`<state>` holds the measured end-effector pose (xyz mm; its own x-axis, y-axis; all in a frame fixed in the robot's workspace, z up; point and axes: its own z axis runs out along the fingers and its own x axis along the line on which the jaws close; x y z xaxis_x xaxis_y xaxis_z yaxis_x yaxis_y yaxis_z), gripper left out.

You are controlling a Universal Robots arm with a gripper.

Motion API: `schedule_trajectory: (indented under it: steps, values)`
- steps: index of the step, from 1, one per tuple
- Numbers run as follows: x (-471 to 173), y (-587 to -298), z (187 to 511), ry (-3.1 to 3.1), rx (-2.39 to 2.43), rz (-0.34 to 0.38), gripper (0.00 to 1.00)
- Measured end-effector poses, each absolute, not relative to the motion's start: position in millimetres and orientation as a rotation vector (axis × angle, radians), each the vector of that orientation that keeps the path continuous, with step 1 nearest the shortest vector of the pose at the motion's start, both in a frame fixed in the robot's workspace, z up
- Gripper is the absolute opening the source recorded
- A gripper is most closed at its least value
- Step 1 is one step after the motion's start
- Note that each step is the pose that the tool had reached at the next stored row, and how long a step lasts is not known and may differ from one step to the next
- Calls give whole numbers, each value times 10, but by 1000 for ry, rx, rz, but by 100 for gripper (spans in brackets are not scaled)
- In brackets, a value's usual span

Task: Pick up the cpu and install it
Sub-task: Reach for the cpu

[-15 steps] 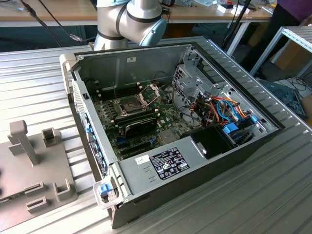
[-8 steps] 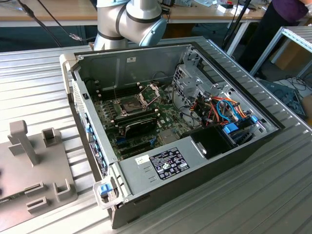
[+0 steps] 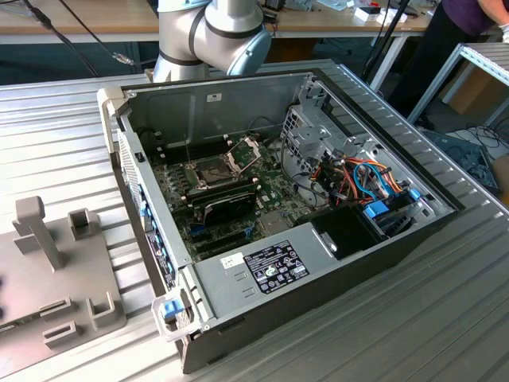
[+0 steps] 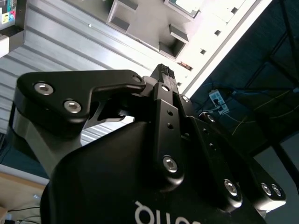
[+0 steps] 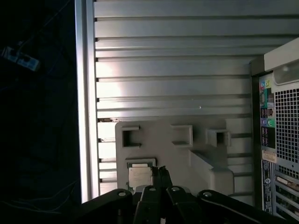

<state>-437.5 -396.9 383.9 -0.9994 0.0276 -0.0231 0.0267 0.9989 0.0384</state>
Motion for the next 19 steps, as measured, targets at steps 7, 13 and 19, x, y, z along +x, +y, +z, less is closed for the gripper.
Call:
schedule_trajectory:
  steps: [7,13,19]
  values:
    - [-4427,-4013,3821,3118,32,59,11]
    - [-4456,-4084,3810,3118,26,58,11]
    - [-4493,-4179,3793,3118,23,57,11]
